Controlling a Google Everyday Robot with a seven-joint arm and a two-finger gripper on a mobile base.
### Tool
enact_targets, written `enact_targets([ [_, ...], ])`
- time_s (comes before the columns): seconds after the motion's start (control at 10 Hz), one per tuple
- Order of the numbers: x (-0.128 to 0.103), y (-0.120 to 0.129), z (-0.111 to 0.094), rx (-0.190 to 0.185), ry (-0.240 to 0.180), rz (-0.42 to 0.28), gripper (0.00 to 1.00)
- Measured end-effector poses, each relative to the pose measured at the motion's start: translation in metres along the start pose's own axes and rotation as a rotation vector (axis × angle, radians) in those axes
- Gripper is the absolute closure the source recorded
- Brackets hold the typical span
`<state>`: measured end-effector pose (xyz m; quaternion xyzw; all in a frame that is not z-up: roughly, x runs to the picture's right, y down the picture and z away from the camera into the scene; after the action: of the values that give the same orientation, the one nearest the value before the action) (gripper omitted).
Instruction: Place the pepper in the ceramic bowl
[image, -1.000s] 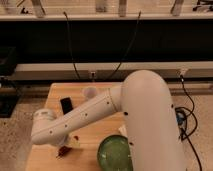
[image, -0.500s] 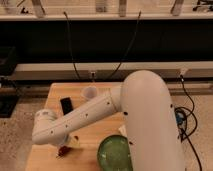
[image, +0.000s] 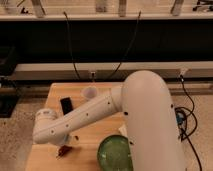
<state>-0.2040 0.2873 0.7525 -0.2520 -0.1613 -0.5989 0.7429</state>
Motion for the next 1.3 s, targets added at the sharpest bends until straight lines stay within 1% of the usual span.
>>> enact_targets([
  [0.1, 0.0002, 0.0, 0.0016, 0.001, 0.0, 0.0, 0.22],
  [0.2, 0.0008, -0.0005, 0.0015, 0.003, 0.001, 0.002, 0.2],
  [0.4, 0.0022, -0.0002, 0.0018, 0.004, 0.002, 0.007, 0.22],
  [0.6, 0.0019, 0.0005, 0.0043, 0.005, 0.001, 0.013, 0.38],
  [0.7, 0.001, -0.0005, 0.0061, 0.007, 0.0, 0.012, 0.41],
  [0.8, 0.0001, -0.0017, 0.0066, 0.009, 0.0, 0.009, 0.39],
  [0.9, -0.0002, -0.002, 0.0075, 0.009, -0.001, 0.008, 0.32],
  [1.0, 0.0001, -0.0019, 0.0074, 0.009, 0.0, 0.01, 0.28],
  [1.1, 0.0004, -0.0019, 0.0075, 0.01, 0.0, 0.018, 0.3],
  [1.2, 0.0019, -0.0031, 0.0064, 0.012, 0.001, 0.022, 0.35],
  [1.3, 0.0049, -0.0047, 0.0014, 0.014, 0.004, 0.023, 0.46],
])
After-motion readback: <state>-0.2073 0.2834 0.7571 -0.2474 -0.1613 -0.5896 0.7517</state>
